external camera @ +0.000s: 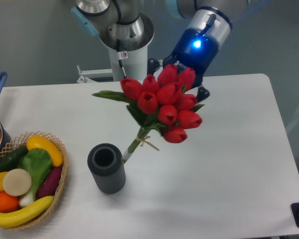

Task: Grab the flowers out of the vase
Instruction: 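Lift the gripped tulip bunch up and out of the grey vase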

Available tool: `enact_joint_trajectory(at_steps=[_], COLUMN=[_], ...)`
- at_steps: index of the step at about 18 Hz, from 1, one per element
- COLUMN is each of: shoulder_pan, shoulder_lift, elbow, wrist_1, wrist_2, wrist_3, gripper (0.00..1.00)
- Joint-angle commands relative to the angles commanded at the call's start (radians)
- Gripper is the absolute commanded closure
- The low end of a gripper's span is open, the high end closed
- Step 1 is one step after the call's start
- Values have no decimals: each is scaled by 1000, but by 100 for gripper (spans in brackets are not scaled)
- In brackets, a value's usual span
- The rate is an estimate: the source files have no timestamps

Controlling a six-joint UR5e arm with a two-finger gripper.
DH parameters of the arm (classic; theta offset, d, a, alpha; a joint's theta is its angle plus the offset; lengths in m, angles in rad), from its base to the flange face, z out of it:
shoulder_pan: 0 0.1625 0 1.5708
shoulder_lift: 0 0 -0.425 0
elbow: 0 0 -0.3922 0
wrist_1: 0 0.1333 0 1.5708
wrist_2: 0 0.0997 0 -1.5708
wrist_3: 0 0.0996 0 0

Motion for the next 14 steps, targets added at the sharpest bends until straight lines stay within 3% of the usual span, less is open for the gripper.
enact_joint_trajectory(at_steps=[14], shoulder_pan=[63], shoulder_lift=[-23], elbow=[2], wrist_1=[2], wrist_2=[0], wrist_3=[41], gripper=[66])
